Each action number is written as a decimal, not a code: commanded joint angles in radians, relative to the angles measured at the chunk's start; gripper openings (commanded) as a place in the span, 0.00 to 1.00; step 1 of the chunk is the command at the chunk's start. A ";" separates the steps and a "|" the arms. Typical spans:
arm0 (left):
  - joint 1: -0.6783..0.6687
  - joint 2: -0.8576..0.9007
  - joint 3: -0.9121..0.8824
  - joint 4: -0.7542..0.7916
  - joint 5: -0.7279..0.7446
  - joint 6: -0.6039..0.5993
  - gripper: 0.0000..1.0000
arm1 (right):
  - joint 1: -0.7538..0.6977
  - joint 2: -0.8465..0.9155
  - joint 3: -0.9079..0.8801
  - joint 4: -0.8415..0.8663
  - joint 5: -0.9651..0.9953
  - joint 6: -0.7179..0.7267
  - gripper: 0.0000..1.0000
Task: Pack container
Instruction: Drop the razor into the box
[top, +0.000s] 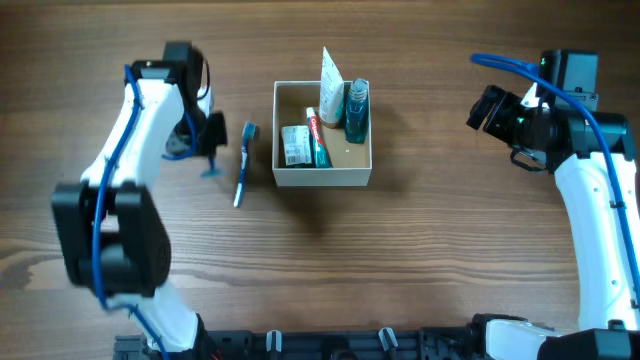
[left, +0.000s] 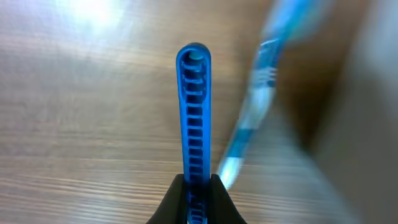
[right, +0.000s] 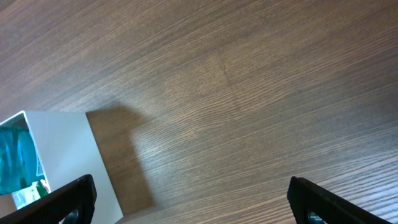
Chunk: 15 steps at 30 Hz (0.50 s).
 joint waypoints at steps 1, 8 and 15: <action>-0.108 -0.135 0.049 0.065 0.074 -0.108 0.04 | -0.002 0.001 0.006 0.003 -0.005 -0.005 1.00; -0.277 -0.113 0.048 0.230 0.064 -0.149 0.04 | -0.002 0.001 0.006 0.003 -0.005 -0.005 1.00; -0.297 0.037 0.048 0.315 0.128 -0.201 0.04 | -0.002 0.001 0.006 0.003 -0.005 -0.004 1.00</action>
